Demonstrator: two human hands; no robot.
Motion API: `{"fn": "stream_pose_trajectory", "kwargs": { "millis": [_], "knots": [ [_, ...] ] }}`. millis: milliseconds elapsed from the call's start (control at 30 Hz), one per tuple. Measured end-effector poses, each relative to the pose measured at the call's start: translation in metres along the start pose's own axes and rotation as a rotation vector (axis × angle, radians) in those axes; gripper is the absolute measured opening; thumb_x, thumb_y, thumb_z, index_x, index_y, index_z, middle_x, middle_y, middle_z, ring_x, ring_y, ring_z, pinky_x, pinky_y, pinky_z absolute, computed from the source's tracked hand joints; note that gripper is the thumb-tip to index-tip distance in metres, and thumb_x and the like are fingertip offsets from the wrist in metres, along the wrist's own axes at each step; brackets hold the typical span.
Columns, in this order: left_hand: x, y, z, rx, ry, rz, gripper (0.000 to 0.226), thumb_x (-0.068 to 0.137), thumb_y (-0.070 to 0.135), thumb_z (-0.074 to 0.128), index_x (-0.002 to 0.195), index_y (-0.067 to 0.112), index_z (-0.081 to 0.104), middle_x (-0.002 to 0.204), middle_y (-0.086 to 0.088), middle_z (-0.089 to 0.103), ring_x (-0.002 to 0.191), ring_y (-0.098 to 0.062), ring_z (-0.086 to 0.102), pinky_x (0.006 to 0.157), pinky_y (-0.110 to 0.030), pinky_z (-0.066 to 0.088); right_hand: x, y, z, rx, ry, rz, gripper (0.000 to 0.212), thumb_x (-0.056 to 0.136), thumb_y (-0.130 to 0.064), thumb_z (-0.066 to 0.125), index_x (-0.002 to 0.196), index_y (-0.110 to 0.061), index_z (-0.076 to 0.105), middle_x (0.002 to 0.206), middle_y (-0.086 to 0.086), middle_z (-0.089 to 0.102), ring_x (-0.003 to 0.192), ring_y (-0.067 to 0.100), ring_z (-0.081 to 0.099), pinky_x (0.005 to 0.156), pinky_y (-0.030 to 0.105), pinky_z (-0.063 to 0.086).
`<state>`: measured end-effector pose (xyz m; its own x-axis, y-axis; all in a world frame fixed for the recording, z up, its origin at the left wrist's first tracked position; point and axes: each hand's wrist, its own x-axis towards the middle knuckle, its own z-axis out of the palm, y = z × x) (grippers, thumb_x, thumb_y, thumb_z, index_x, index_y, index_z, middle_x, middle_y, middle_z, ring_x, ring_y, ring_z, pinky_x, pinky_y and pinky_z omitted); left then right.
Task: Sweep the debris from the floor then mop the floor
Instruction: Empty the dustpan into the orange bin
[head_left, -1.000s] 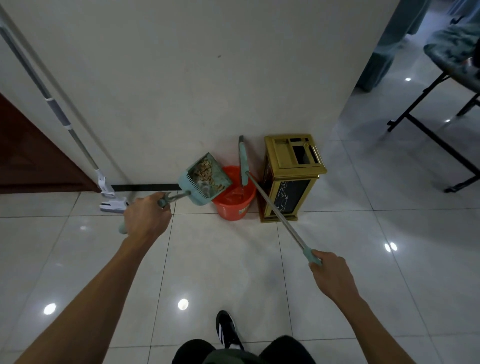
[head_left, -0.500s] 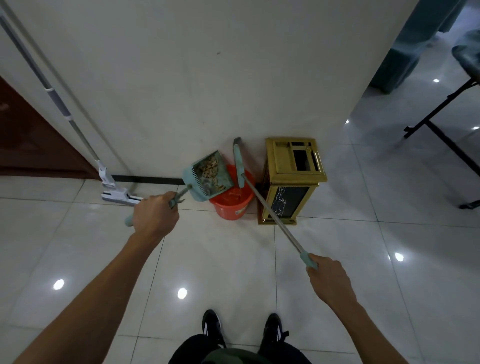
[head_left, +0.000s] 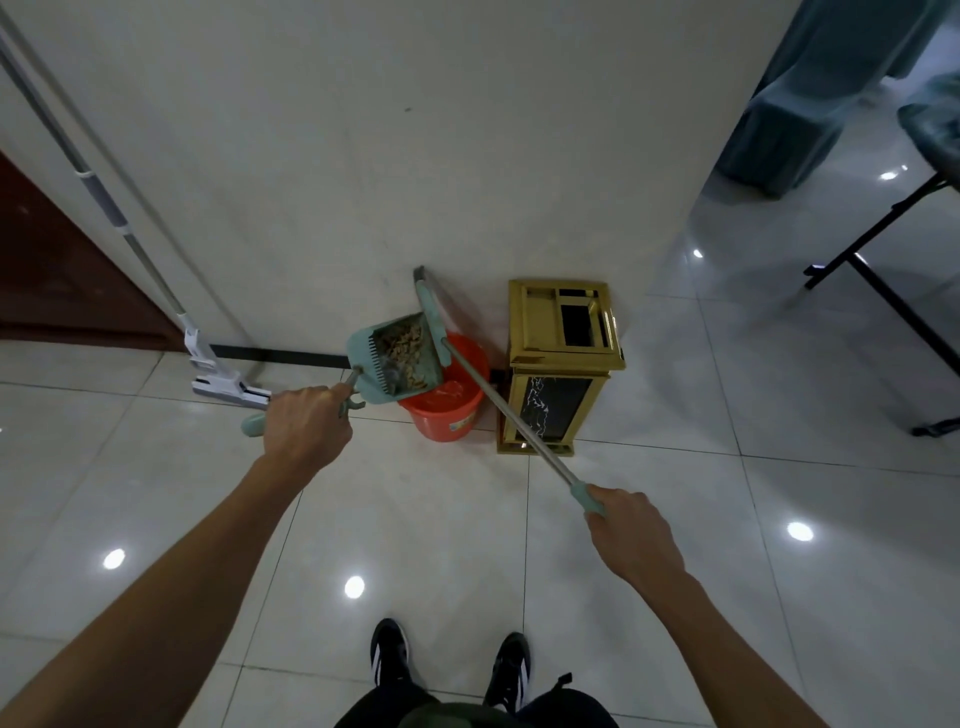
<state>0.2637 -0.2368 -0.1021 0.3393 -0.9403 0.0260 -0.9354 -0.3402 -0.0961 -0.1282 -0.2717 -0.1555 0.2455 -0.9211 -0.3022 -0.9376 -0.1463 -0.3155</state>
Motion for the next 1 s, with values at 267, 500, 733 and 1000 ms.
{"fn": "stream_pose_trajectory", "kwargs": {
  "millis": [267, 500, 733, 1000],
  "knots": [
    [0.004, 0.027, -0.003, 0.098, 0.008, 0.086, 0.027, 0.082, 0.013, 0.064, 0.107, 0.017, 0.07, 0.075, -0.005, 0.072, 0.063, -0.026, 0.064, 0.065, -0.036, 0.049, 0.007, 0.014, -0.005, 0.009, -0.019, -0.046, 0.042, 0.1, -0.032, 0.051, 0.143, -0.03, 0.05, 0.087, -0.009, 0.059, 0.064, 0.007, 0.055, 0.061, 0.019, 0.048],
    [0.007, 0.037, -0.001, 0.192, -0.042, 0.114, 0.03, 0.086, 0.02, 0.06, 0.115, 0.023, 0.066, 0.085, 0.001, 0.072, 0.074, -0.02, 0.066, 0.075, -0.037, 0.048, 0.013, 0.026, -0.008, -0.013, 0.006, -0.076, 0.042, 0.1, -0.031, 0.053, 0.142, -0.03, 0.05, 0.075, -0.011, 0.055, 0.058, 0.006, 0.056, 0.057, 0.019, 0.051],
    [0.008, 0.045, 0.008, 0.241, -0.045, 0.152, 0.03, 0.087, 0.021, 0.058, 0.117, 0.025, 0.065, 0.092, 0.001, 0.073, 0.081, -0.02, 0.066, 0.077, -0.036, 0.046, 0.019, 0.046, -0.012, -0.076, 0.043, -0.1, 0.042, 0.1, -0.032, 0.052, 0.143, -0.032, 0.049, 0.067, -0.014, 0.048, 0.052, 0.004, 0.052, 0.046, 0.012, 0.034],
    [0.015, 0.055, 0.012, 0.271, -0.057, 0.185, 0.033, 0.085, 0.019, 0.056, 0.117, 0.025, 0.063, 0.096, -0.001, 0.073, 0.086, -0.021, 0.067, 0.077, -0.037, 0.044, 0.024, 0.051, -0.01, -0.078, 0.047, -0.12, 0.043, 0.1, -0.033, 0.054, 0.143, -0.032, 0.049, 0.068, -0.015, 0.05, 0.051, 0.004, 0.052, 0.047, 0.01, 0.036]
  ]
}}
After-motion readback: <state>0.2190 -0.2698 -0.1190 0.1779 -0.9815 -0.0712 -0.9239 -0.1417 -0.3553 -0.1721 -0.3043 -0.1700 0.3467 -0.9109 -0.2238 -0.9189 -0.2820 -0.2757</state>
